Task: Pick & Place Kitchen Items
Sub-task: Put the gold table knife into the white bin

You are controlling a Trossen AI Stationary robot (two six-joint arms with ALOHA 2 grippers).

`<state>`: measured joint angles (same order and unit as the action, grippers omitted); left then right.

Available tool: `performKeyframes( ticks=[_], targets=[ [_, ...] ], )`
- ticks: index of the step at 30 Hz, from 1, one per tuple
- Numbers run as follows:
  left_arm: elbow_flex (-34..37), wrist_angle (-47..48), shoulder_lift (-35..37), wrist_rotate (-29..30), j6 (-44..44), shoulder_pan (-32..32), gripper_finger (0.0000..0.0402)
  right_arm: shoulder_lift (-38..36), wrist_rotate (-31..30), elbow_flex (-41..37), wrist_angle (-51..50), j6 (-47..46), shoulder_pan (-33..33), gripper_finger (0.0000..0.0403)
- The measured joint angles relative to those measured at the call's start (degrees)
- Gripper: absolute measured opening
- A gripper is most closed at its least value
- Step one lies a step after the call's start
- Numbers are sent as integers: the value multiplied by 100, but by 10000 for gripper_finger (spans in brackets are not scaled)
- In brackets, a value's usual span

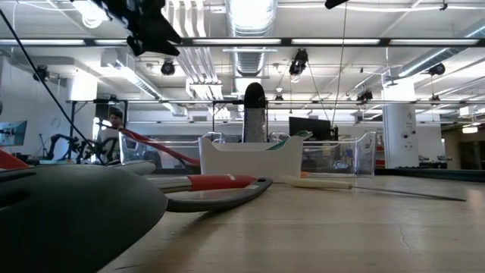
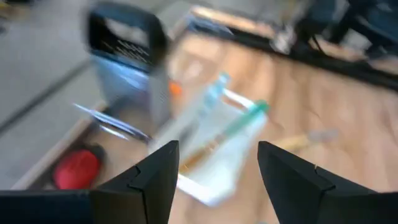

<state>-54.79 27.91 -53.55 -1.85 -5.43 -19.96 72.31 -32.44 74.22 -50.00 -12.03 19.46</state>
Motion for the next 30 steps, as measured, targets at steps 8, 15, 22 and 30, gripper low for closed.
performKeyframes(
  ticks=[8, 15, 22, 30],
  targets=[
    [-175, 1683, -159, 694, -728, 1527, 214, 0, 8, 0, 0, -2, 0, 96],
    [-28, 2347, -329, 722, -1638, 2518, 213, 0, 8, 0, 16, -2, 0, 94],
    [263, 2446, -696, 782, -1966, 3109, 213, -2, 119, 0, 87, -2, 0, 86],
    [690, 2420, -1304, 780, -2859, 3260, 213, -4, 126, 0, 94, -2, 0, 90]
  ],
)
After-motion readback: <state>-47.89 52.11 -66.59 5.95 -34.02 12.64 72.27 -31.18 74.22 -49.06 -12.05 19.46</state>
